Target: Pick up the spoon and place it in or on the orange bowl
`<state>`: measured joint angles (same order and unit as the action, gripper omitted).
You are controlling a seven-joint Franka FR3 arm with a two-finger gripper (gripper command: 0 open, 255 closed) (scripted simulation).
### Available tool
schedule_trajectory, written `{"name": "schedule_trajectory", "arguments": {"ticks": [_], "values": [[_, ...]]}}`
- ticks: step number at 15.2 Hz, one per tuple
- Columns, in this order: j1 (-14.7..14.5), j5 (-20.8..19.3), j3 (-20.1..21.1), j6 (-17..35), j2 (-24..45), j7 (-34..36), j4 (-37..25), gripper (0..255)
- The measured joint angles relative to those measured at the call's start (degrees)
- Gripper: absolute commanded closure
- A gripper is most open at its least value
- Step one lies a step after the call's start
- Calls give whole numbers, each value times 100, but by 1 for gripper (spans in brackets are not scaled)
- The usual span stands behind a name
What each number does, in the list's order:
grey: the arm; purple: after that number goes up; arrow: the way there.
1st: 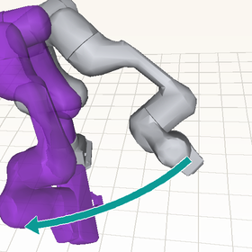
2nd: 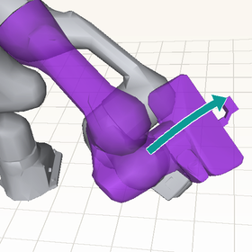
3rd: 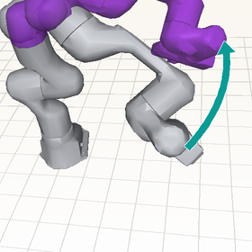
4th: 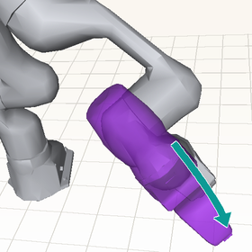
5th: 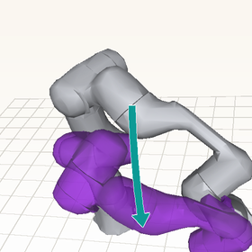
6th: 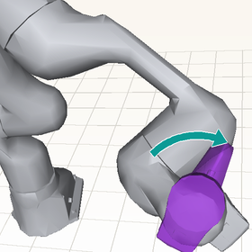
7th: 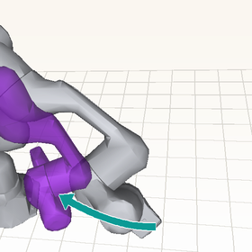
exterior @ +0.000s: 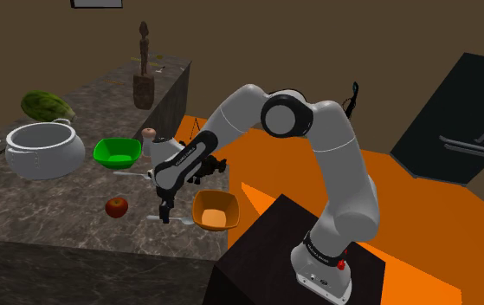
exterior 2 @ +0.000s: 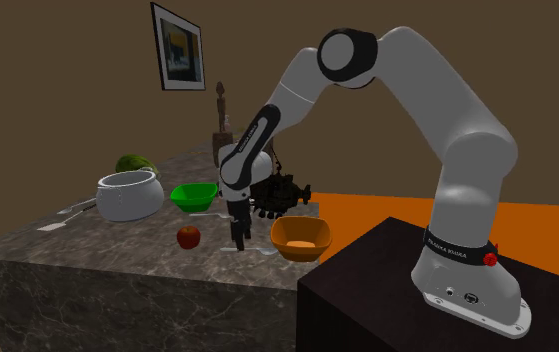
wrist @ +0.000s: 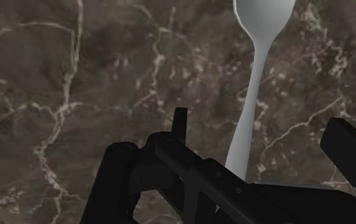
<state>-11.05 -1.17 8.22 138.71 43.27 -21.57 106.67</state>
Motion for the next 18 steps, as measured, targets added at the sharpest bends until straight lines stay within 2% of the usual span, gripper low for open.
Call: {"name": "schedule_trajectory", "arguments": {"ticks": [9,10,18], "values": [[-25,-13,-13,130,151,12,-23,0],[-25,-13,-13,130,151,12,-23,255],[-24,-14,-15,128,141,15,-24,255]]}}
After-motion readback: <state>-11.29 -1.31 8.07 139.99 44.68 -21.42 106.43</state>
